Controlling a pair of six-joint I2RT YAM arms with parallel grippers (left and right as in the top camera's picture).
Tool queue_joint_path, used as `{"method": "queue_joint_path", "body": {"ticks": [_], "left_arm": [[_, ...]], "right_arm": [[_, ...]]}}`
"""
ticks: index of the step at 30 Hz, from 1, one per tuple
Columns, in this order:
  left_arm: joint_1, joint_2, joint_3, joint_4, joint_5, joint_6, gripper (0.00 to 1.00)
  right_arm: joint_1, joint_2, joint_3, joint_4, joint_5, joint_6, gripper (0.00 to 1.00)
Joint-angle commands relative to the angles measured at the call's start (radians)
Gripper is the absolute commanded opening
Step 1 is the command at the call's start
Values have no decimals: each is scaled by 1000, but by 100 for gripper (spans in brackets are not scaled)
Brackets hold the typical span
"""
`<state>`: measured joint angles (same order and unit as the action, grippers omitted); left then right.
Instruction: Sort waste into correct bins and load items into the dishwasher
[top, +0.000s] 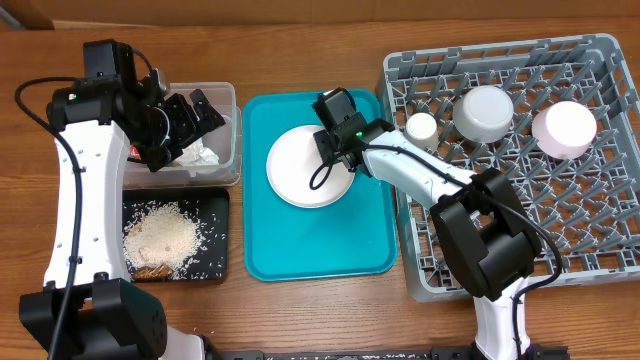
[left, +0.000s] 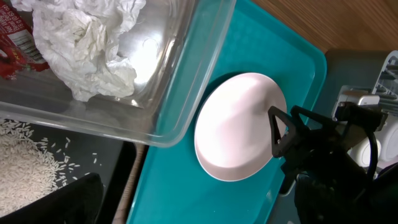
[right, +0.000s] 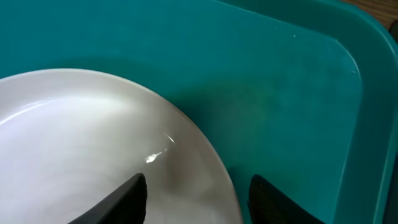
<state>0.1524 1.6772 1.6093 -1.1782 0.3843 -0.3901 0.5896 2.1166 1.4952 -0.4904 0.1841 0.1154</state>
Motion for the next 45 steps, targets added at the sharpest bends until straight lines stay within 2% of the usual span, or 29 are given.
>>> {"method": "queue_joint_path", "body": {"ticks": [1,17,22,24,27,30,38,45], "left_arm": [[-2,-28,24,4,-11,-6,100],[-2,-28,24,4,-11,-6,100],[-2,-28,24,4,-11,-6,100],[-2,-28,24,4,-11,-6,100],[-2,-28,24,4,-11,-6,100],[-2,-28,24,4,-11,-6,100],[-2,-28,24,4,-11,-6,100],[-2,-28,24,4,-11,-6,100]], "right_arm": [[-3,3,11,-12,25,-12,54],[-3,8,-81,-39,24,-11,53],[-3,8,-80,-39,25,-12,26],[-3,8,-80,-39,25,-12,20],[-3,5,-80,-40,25,-12,18],[-3,-5,-79,-40,25,-11,4],[-3,-92,-79,-63,21,38,4],[-3,-263,-79,-106,26,36,4]]}}
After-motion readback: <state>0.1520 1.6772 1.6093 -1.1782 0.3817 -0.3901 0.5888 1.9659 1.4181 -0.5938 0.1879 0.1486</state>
